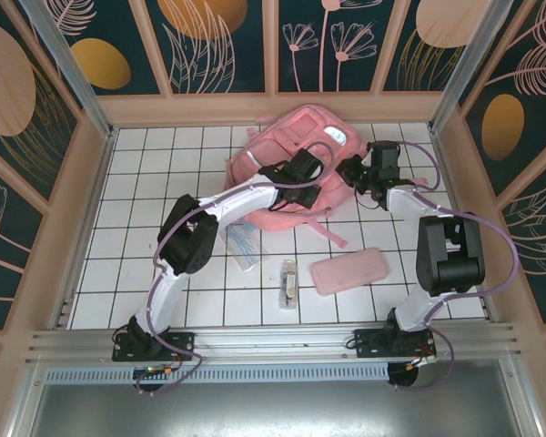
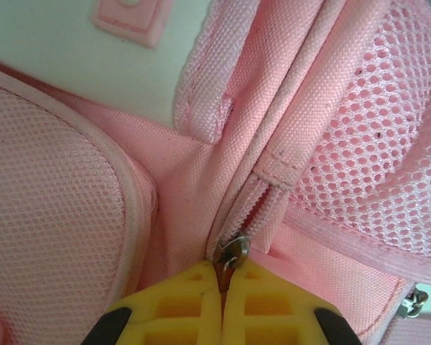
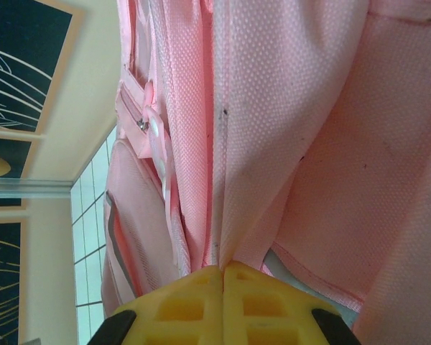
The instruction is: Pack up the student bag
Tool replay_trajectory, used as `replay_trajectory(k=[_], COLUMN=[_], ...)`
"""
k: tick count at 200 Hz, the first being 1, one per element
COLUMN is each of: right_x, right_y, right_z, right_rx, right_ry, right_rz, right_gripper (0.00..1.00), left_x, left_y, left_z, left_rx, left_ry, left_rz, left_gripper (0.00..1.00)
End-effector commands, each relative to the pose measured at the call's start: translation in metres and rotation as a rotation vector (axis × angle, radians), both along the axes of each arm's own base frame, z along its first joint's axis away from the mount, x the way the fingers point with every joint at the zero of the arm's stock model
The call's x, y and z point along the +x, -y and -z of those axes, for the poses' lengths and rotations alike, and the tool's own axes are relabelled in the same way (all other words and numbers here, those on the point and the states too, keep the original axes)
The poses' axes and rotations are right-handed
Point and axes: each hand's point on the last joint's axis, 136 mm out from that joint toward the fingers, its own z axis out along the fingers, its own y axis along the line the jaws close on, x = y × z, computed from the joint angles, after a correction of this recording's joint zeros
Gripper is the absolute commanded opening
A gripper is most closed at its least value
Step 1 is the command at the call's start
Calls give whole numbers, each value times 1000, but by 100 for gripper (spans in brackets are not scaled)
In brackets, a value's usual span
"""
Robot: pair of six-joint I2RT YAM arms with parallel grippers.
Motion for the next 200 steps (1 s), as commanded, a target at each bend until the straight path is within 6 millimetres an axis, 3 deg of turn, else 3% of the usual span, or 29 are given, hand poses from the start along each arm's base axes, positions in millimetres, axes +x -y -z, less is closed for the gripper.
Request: replay_trajectory(k=[1,48,92,104,130,161,200], right_x=[15,29,39,39,28,6,-17], right_y=[13,33,44,41,32,31,1], right_z=[-46,-45,-41,-40,-36,-24,-10], right_rx=[-27,1,-4,10,21,9,60], right_ry=[151,152,146,141,128,96,52], right_rz=[35,82,109,92,61,49,-23], right_gripper=[0,0,0,0,0,34,48], left_x=[-7,-44,-55,-55,-47,-32,-27], left_y=[-28,-84,-111,-109,-83,-51,-30], left_z=[7,61,65,60,41,0,-53], left_rx=[48,260,350,329,203,45,-114], left_ry=[-77,-158,-132,-123,-108,-60,3], left_rz=[-49,-60,-66,-63,-43,-31,-13], left_gripper=[0,0,0,0,0,0,0])
